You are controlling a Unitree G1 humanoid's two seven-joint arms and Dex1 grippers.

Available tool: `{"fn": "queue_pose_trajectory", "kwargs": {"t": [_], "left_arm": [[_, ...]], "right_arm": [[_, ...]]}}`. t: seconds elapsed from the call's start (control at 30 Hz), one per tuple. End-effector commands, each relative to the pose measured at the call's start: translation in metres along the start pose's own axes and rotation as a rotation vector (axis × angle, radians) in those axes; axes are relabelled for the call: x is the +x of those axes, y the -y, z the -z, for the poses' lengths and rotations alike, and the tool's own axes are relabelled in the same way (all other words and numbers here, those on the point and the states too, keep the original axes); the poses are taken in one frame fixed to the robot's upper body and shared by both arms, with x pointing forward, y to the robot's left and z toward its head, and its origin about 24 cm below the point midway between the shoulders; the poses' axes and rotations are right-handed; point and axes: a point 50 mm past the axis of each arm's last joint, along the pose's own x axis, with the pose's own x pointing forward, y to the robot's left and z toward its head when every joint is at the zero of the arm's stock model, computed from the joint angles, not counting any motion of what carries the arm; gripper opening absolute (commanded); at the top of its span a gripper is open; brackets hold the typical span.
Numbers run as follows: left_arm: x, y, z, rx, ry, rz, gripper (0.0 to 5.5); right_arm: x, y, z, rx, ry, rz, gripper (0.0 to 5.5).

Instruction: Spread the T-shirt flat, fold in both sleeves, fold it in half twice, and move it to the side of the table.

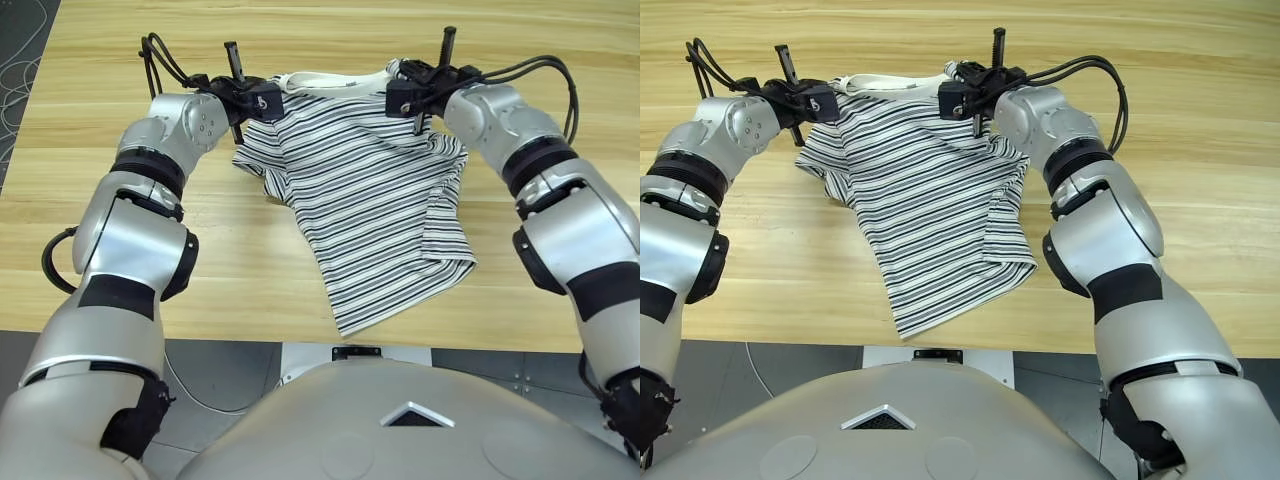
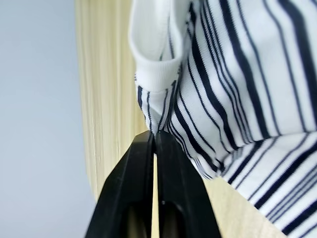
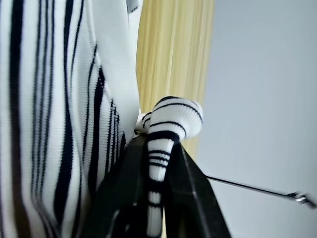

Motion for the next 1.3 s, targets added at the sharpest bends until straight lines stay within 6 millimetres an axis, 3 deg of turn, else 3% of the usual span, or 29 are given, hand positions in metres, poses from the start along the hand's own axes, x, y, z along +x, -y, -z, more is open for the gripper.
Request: {"fn": "queue_pose_trajectory", "kwargs": {"t": [0.03,0.33,0.43,0.47,0.57,0.67,0.77,0.9,1.07,1.2,1.3], "left_arm": [[0.003,0.006,0.0,0.08,-0.038,-0.009,0.79],[-0.002,-0.009,0.016,0.093,-0.171,-0.202,2.08],[-0.001,-0.016,0.008,0.041,-0.114,-0.266,2.52],[0.0,-0.016,0.004,0.02,-0.083,-0.276,2.62],[0.001,-0.018,-0.007,-0.033,0.01,-0.286,2.62],[0.003,-0.017,-0.02,-0.107,0.114,-0.265,2.62],[0.002,0.009,-0.047,-0.445,0.38,-0.083,2.62],[-0.01,0.048,-0.071,-0.611,0.578,0.105,2.62],[-0.01,0.084,-0.087,-0.69,0.577,0.232,2.62],[-0.005,0.106,-0.071,-0.691,0.424,0.273,2.62],[-0.007,0.113,-0.052,-0.656,0.337,0.279,2.62]], "right_arm": [[0.002,0.01,0.005,-0.195,-0.066,0.045,1.02],[-0.014,0.052,0.044,-0.34,-0.259,0.261,2.48],[-0.025,0.068,0.058,-0.219,-0.245,0.37,2.99],[-0.026,0.068,0.057,-0.104,-0.218,0.388,3.15],[-0.018,0.046,0.042,0.47,-0.066,0.204,3.72],[-0.019,0.033,0.035,0.75,0.08,0.071,4.37],[-0.03,0.011,0.028,0.974,0.32,-0.097,4.37],[-0.067,-0.011,0.029,1.075,0.47,-0.146,4.37],[-0.095,-0.032,0.028,1.113,0.401,-0.176,4.37],[-0.107,-0.053,0.018,1.087,0.337,-0.272,4.37],[-0.121,-0.073,0.024,0.96,0.237,-0.369,4.37]]}}
